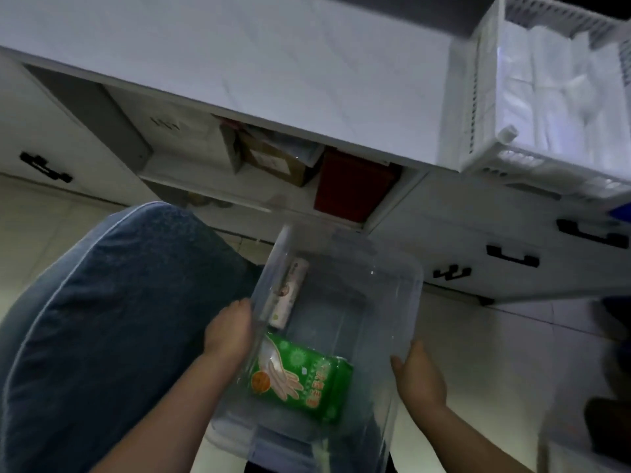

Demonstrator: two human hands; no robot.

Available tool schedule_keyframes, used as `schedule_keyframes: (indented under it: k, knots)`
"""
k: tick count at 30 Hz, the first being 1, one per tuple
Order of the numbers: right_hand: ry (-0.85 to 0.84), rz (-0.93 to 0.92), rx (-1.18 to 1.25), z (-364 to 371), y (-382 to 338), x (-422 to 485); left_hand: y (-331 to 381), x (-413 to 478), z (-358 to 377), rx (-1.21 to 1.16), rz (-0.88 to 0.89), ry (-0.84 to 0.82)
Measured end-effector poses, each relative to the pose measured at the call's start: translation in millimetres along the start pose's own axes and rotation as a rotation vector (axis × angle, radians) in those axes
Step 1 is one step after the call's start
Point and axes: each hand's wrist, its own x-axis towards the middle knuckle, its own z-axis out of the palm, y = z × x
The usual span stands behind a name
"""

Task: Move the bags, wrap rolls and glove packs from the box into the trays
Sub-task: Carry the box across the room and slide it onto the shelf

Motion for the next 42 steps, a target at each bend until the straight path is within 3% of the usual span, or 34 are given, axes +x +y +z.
schedule_keyframes:
  k: [9, 16, 25, 32, 35, 42]
  knots:
    - [-0.068, 0.179, 0.133, 18.4, 23.7, -1.7, 8.8, 13.8, 12.2, -0.061, -0.043, -0.012]
    - [0.006, 0.254, 0.186, -20.3, 102.3, -22.7, 71.1, -14.7, 33.4, -0.043, 0.062, -0.098]
    - [0.096, 0.385, 0.35, -98.9, 297.7, -61.5, 245.1, -104.9, 93.9, 0.064, 0.345, -0.111]
    - [0.189, 0.426, 0.533, -157.1, 464.3, -76.4, 402.2, -187.1, 153.3, 0.055, 0.419, -0.093]
    - [0.272, 0.458, 0.681, -187.7, 523.0, -87.4, 467.2, -211.3, 172.6, 0.044, 0.495, -0.105]
    - [0.516, 0.492, 0.773, -259.2, 613.1, -81.7, 599.7, -232.3, 198.1, 0.035, 0.669, -0.104]
